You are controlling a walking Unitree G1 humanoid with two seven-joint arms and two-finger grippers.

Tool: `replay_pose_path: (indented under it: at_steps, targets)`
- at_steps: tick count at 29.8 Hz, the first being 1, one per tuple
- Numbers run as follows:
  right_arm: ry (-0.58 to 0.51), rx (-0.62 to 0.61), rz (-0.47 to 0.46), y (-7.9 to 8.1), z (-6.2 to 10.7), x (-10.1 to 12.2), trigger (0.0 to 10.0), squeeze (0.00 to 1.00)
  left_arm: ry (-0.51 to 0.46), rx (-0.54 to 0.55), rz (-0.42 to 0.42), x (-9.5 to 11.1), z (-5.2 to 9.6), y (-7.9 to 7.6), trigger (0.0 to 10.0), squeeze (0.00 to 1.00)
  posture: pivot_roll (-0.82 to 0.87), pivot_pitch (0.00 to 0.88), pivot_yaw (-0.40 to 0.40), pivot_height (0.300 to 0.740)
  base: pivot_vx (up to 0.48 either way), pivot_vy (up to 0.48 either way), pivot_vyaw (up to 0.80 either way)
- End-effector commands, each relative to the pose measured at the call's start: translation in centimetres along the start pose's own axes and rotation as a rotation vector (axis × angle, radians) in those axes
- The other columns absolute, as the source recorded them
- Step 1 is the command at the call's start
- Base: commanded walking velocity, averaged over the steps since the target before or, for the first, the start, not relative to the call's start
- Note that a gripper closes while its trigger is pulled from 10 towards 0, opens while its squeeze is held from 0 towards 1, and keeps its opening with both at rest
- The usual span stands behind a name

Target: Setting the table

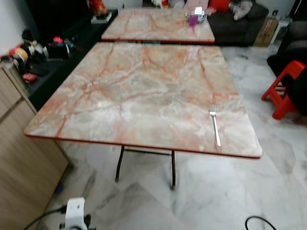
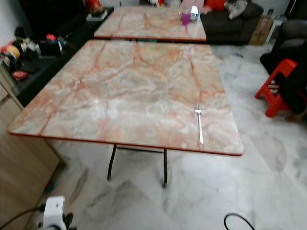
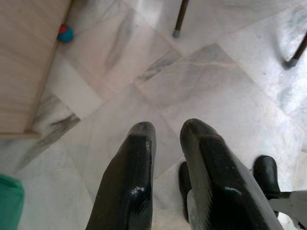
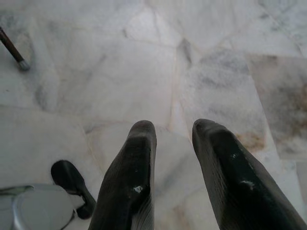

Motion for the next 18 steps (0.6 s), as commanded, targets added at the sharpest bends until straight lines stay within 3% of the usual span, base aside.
replay_pose_path:
  at_steps: [1,10,11,14,18]
  targets:
    - [-0.017,-0.009,-0.003,0.0,0.0,0.2,10.0,0.0,0.025,0.017,-0.005,-0.6,0.2,0.6,10.0,0.0,0.02,0.009,0.019,0.74,0.0,0.0,0.0]
    - [-0.068,-0.022,-0.014,-0.1,0.1,1.0,10.0,0.0,0.023,0.026,-0.007,-0.6,0.2,0.7,10.0,0.0,0.02,0.009,0.019,0.74,0.0,0.0,0.0]
    - [-0.105,-0.031,-0.006,-0.4,-0.3,2.5,10.0,0.0,0.023,0.027,-0.007,-0.6,0.2,0.7,10.0,0.0,0.02,0.009,0.019,0.74,0.0,0.0,0.0]
    - [-0.451,-0.042,-0.037,-2.0,-0.5,13.4,10.0,0.0,0.021,0.028,-0.009,-0.6,0.2,0.7,10.0,0.0,0.02,0.011,0.022,0.74,0.0,0.0,0.0]
    - [-0.558,-0.063,-0.018,-2.8,0.4,15.1,10.0,0.0,0.019,0.028,-0.01,-0.5,0.2,0.7,10.0,0.0,0.02,0.013,0.023,0.74,0.0,0.0,0.0]
Point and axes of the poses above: a point about 5 cm out from each wrist's last joint towards the gripper, its own z axis pointing back from the gripper into the wrist, its own x axis along the axis of the wrist's last joint, y = z × x, the point moved 6 cm from there along -z, pointing out of the wrist towards the gripper, and after that the axes turned 4 degrees about z, right-handed, at the moved point
